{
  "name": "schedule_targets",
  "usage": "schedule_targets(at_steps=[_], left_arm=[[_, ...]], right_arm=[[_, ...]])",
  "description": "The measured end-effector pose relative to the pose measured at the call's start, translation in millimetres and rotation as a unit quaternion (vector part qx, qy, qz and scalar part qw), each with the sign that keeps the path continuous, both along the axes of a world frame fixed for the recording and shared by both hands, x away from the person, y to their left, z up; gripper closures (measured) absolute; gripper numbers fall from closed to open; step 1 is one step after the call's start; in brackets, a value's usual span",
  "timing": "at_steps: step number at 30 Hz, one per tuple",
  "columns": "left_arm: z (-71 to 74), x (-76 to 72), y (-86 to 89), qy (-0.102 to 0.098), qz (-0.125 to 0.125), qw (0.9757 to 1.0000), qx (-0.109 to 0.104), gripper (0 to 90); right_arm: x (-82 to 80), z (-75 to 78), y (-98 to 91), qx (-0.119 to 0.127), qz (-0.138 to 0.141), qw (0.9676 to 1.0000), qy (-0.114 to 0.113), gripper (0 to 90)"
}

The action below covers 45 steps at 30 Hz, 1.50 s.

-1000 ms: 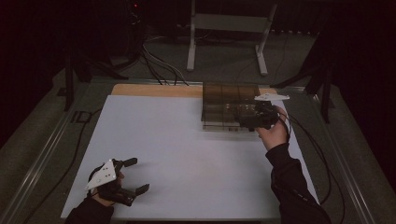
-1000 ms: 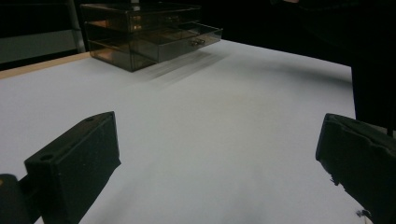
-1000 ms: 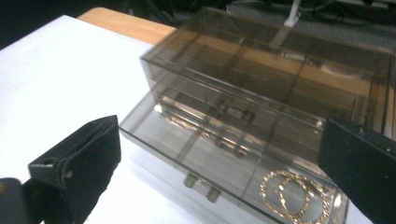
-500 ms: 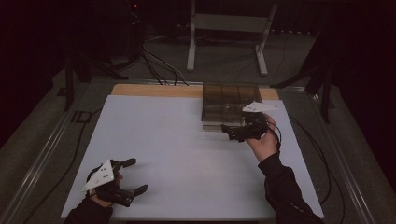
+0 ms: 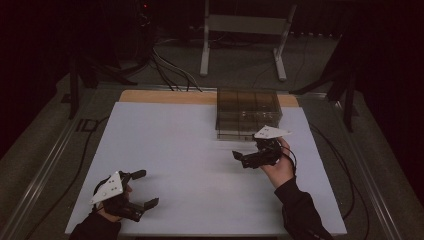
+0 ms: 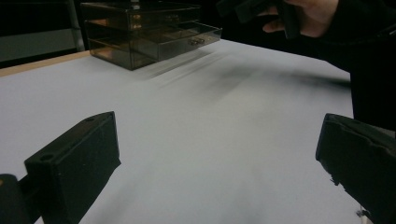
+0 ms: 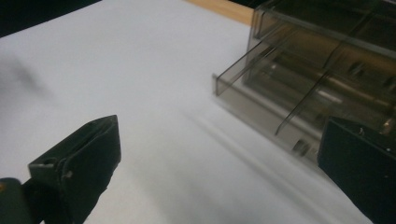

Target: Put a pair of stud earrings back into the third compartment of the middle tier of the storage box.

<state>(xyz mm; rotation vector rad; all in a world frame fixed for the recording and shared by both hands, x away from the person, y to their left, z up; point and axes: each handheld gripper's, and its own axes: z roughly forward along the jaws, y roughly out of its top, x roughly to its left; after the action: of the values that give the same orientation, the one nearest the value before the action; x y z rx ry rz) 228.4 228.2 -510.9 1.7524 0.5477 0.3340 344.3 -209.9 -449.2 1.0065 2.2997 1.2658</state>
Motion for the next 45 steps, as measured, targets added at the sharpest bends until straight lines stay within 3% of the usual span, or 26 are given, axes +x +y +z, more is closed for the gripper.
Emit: schedule_targets(at_steps=[15, 24, 39, 45], left_arm=[[-0.6, 0.3, -0.7, 0.0, -0.003, 1.0, 0.003, 0.6], [-0.5, -0.1, -0.1, 0.0, -0.002, 1.0, 0.0, 0.6], [-1.2, -0.7, -0.8, 0.0, -0.006, 1.0, 0.007, 0.6], [-1.2, -0.8, -1.2, 0.0, -0.006, 1.0, 0.007, 0.6]], right_arm=[[-25.4, -38.5, -8.4, 0.011, 0.04, 0.9991, 0.012, 0.0], [-42.1, -56.8, -21.1, -0.008, 0.042, 0.999, 0.012, 0.0], [-61.1, -65.5, -44.1, -0.017, 0.04, 0.999, 0.013, 0.0], [-71.5, -67.8, -59.5, -0.018, 0.019, 0.9994, 0.021, 0.0]])
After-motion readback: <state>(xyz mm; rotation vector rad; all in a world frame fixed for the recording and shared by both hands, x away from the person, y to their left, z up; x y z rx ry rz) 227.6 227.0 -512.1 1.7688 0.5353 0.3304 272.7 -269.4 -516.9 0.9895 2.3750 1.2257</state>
